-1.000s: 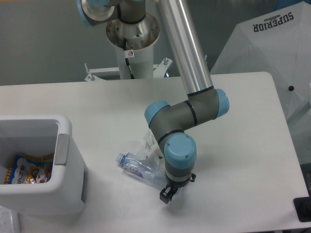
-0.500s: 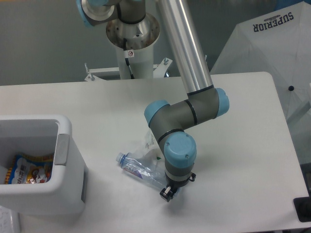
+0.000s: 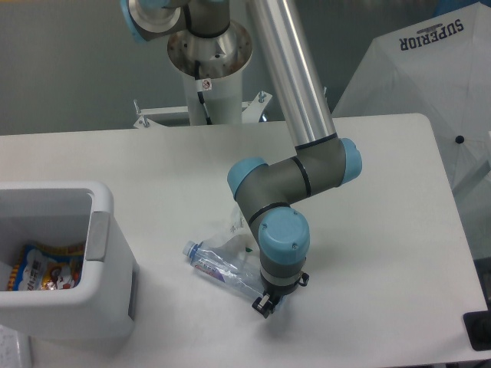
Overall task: Place the trash in the trash can
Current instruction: 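Close the gripper around the bottle near its cap, then lift the bottle and carry it over the white bin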
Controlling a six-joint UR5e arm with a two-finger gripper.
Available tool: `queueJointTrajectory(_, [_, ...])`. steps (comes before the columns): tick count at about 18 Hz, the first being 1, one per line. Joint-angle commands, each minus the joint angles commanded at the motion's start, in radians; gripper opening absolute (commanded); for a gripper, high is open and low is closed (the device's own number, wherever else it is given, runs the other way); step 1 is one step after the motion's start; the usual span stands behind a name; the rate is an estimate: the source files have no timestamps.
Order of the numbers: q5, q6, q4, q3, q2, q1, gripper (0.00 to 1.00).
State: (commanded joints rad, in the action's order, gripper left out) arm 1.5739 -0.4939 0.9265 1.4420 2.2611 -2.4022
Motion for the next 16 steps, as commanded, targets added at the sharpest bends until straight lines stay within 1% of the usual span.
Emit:
queueJointTrajectory(4, [0.003, 0.002, -0.003, -0.006, -0.011, 0.0, 0.66])
queueJointTrajectory(8, [0.005, 0.009, -0.008, -0.024, -0.054, 0.0, 0.66])
queueJointTrajectory(12, [0.005, 0.009, -0.009, -0.067, -0.08, 0.0, 0.66])
queueJointTrajectory(16, [0.006, 0.024, -0.017, -0.144, -0.129, 0.0, 0.66])
